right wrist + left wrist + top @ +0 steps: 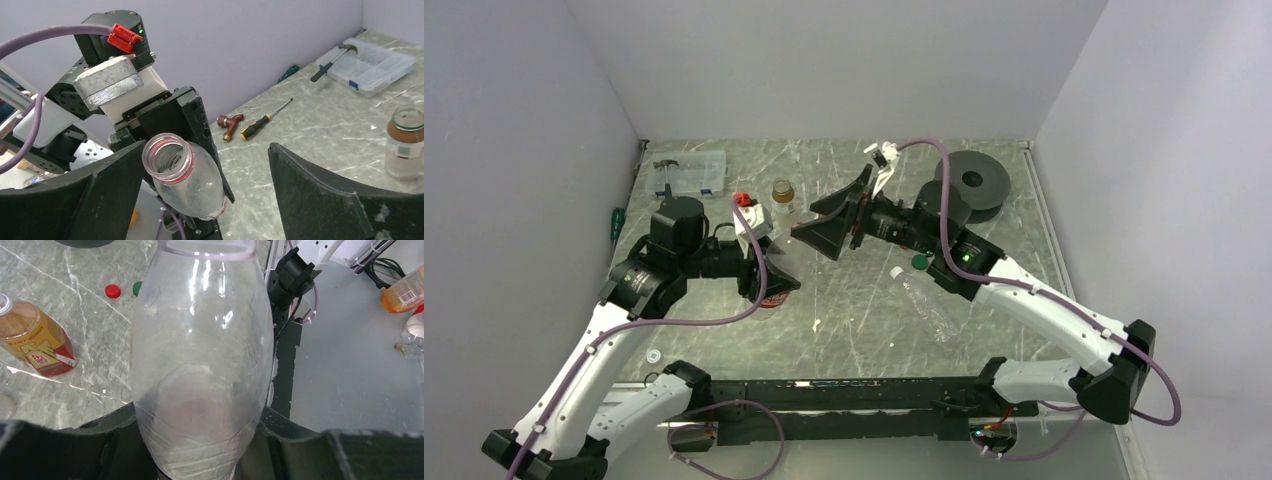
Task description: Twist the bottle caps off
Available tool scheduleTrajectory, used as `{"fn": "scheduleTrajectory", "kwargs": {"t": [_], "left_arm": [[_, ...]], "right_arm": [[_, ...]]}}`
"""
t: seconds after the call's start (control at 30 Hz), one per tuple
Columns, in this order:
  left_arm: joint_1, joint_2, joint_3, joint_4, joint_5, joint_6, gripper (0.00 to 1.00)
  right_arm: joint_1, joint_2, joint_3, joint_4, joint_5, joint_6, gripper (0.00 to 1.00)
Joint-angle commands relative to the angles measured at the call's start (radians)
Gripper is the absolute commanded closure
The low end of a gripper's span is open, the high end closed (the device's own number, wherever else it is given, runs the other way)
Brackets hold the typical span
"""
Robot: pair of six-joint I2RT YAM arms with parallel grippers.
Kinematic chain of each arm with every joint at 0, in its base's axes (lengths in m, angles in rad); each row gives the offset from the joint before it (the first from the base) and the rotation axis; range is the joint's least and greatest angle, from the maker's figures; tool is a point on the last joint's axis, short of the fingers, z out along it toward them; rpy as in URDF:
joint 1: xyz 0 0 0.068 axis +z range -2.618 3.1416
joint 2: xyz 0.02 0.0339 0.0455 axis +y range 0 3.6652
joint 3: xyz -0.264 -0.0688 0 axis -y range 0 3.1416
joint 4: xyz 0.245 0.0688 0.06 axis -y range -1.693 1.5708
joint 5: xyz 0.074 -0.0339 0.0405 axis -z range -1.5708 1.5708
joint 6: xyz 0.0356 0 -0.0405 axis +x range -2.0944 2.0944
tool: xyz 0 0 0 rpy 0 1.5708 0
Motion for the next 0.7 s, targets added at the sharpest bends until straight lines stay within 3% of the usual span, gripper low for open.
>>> {"fn": "scheduleTrajectory", "kwargs": {"t": [0.0,0.1,0.3,0.33,0.37,0.4,0.43,0.47,0.5,0.67], "left_arm": [[0.002,-0.012,0.016,0.031,0.011,-0.006,0.99],[0.002,-0.016,0.018,0.026,0.012,-0.004,0.99],[0.002,-0.018,0.02,0.019,-0.003,-0.004,0.93],[0.002,-0.018,0.023,0.016,-0.005,-0.003,0.87],[0.002,-0.016,0.024,0.013,-0.009,-0.005,0.72],[0.002,-0.015,0.026,0.008,-0.016,-0.008,0.51],[0.002,-0.014,0.027,0.003,-0.027,-0.016,0.23],[0.002,-0.013,0.028,-0.001,-0.043,-0.025,0.05],[0.002,-0.013,0.031,-0.01,-0.061,-0.029,0.01],[0.002,-0.019,0.074,-0.132,-0.194,0.003,0.01]], "right_arm": [[0.032,0.025,0.062,0.059,-0.009,0.008,0.13],[0.055,0.05,0.079,0.055,0.0,0.015,0.29],[0.081,0.086,0.104,0.016,0.034,0.01,0.75],[0.082,0.088,0.103,0.008,0.044,0.008,0.81],[0.082,0.088,0.103,-0.001,0.06,0.005,0.85],[0.082,0.088,0.103,-0.013,0.072,0.001,0.88],[0.082,0.088,0.105,-0.027,0.093,-0.007,0.89],[0.082,0.092,0.11,-0.045,0.112,-0.023,0.91],[0.082,0.097,0.12,-0.071,0.134,-0.044,0.93],[0.08,0.143,0.161,-0.194,0.264,-0.185,0.97]]}}
